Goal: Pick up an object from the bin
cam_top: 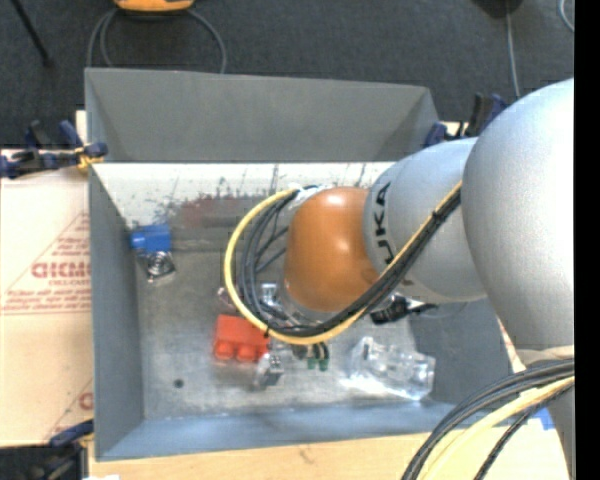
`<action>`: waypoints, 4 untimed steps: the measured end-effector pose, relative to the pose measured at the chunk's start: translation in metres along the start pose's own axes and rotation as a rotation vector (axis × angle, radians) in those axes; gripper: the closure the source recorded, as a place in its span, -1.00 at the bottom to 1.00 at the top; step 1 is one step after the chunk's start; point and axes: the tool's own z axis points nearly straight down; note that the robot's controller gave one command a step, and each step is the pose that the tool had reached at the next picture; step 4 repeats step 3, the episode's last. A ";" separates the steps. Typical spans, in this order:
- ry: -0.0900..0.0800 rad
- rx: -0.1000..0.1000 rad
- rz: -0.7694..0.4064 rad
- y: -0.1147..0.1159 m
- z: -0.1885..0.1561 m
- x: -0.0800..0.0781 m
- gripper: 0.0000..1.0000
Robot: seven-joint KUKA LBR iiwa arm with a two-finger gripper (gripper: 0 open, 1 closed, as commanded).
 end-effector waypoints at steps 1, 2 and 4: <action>0.015 0.002 0.208 0.017 0.016 -0.052 -1.00; 0.005 -0.002 0.211 0.018 0.013 -0.054 1.00; -0.002 -0.003 0.239 0.047 -0.126 -0.040 1.00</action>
Offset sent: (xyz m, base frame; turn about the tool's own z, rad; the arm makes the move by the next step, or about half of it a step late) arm 0.0505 0.0156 -0.0205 0.2119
